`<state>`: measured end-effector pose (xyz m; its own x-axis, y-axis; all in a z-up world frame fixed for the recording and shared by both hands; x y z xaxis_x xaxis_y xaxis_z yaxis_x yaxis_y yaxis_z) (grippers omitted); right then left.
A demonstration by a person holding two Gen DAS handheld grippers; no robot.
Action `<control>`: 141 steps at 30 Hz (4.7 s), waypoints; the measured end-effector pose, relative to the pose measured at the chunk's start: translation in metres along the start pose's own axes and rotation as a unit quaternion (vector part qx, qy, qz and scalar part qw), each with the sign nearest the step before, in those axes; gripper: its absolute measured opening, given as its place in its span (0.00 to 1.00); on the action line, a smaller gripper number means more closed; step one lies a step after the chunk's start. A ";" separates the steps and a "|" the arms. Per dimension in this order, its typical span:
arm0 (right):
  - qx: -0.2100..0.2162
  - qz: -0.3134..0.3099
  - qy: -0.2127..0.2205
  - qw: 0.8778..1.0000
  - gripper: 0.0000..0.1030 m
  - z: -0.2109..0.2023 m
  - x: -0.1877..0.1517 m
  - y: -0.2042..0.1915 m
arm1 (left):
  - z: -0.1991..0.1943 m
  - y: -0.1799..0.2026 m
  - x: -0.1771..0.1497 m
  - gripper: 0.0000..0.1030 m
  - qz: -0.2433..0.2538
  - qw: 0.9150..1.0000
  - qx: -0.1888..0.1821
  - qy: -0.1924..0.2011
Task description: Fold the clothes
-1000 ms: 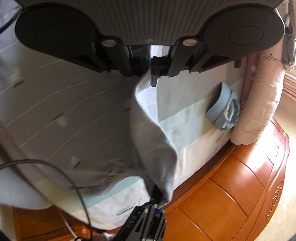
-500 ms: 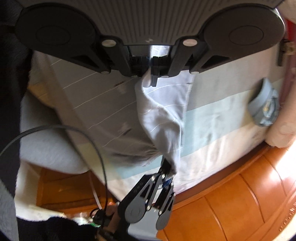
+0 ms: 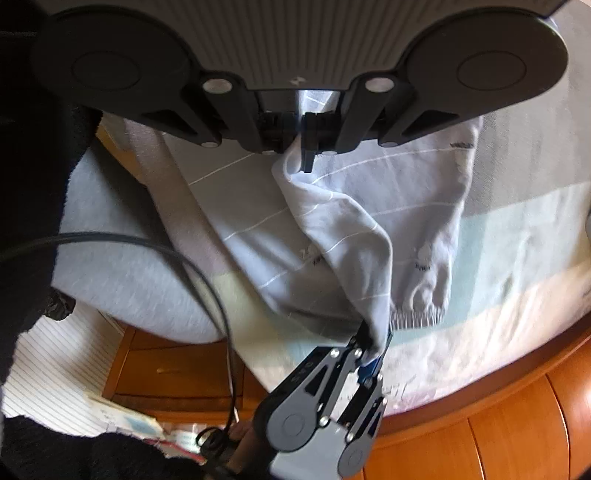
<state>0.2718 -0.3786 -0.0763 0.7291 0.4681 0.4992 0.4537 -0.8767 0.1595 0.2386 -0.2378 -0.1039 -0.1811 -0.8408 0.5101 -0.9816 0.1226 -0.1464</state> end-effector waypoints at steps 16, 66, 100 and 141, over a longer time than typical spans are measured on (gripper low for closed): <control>-0.026 0.177 0.002 0.984 0.51 -0.056 -0.028 -0.015 | -0.006 0.001 -0.007 0.00 -0.052 0.997 0.020 0.044; 0.133 -0.097 0.133 0.977 0.46 -0.010 0.054 -0.189 | -0.099 0.007 -0.152 0.41 -0.412 0.869 0.267 -0.059; 0.096 -0.112 0.094 0.985 0.06 0.021 0.072 -0.197 | -0.090 -0.019 -0.162 0.62 -0.672 0.724 0.051 0.144; 0.230 0.349 0.093 0.904 0.47 -0.016 -0.029 -0.072 | -0.108 -0.020 -0.185 0.02 -0.719 0.658 0.104 0.197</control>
<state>0.2097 -0.3305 -0.0888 0.8409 -0.2453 0.4824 0.1129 -0.7923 -0.5996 0.2855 -0.0277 -0.1036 0.8849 0.1986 0.4213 -0.1322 -0.7603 0.6360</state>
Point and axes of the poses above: each gripper's, at about its wrist camera, not at the fingertips, and z roughly the way its jaws point, y to its right, x to its top, the point moved 8 cm from there along z, roughly the way its jaws point, and after that the axes turned 5 degrees about x, right-handed, at the moved point
